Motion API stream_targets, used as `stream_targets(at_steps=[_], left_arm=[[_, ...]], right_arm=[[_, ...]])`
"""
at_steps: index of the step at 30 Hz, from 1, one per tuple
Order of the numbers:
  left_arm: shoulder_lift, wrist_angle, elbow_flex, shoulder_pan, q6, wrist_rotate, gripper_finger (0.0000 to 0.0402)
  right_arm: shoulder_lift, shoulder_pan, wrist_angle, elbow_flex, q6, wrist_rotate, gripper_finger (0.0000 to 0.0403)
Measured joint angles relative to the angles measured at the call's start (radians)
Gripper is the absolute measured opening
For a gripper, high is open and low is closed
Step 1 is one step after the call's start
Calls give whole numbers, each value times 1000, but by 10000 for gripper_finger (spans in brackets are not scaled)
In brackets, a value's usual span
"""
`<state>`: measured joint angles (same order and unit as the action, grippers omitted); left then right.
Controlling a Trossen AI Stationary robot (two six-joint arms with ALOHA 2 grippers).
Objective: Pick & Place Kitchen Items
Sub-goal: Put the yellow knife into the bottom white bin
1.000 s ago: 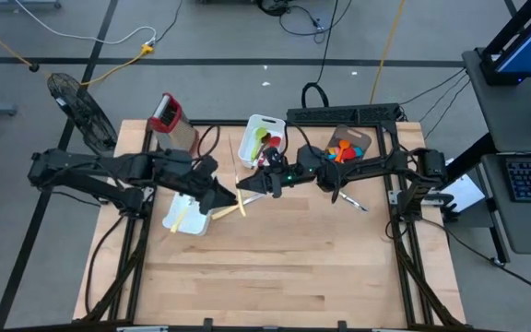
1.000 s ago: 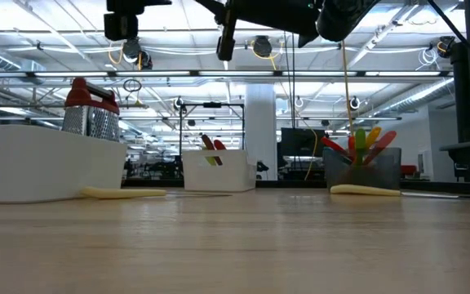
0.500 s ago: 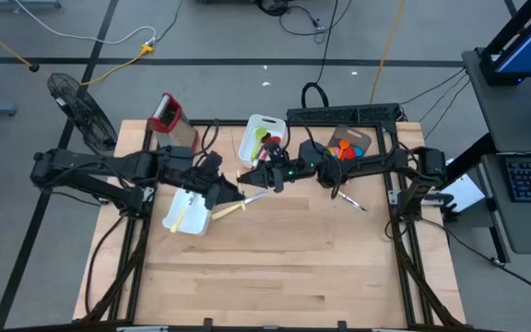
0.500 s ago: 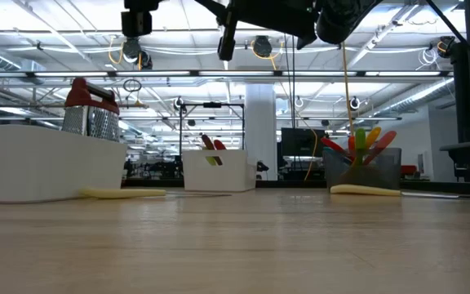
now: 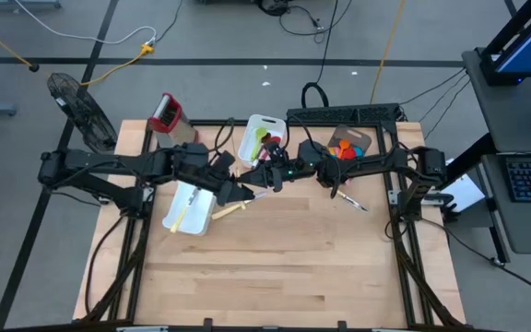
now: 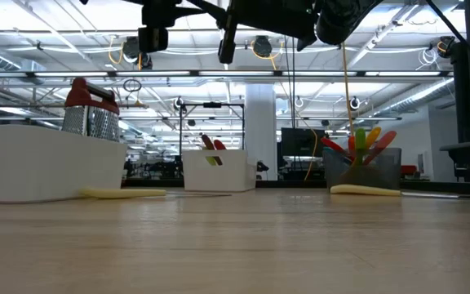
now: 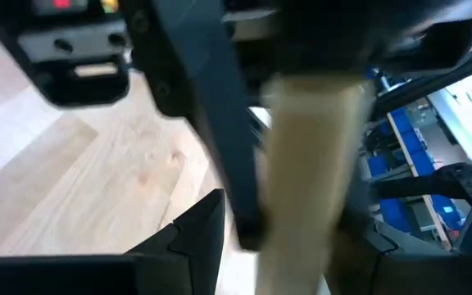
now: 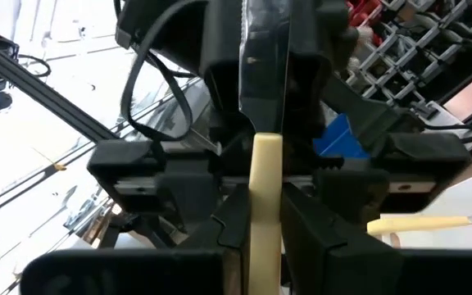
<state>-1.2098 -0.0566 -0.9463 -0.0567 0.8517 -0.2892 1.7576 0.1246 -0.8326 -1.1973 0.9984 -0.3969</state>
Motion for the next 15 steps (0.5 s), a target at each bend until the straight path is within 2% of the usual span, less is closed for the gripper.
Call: stream_targets(at_steps=[4,10,15], left_arm=[[9,-17,0,-2,5,-24,157],[8,-24,0,-3,8,-24,62],[8,-24,0,-9,16,-24,63]], right_arm=[[0,8,1,0,0,-1,37],[0,13,1,0,-6,-6,37],[0,13,5,0,-4,-20,50]])
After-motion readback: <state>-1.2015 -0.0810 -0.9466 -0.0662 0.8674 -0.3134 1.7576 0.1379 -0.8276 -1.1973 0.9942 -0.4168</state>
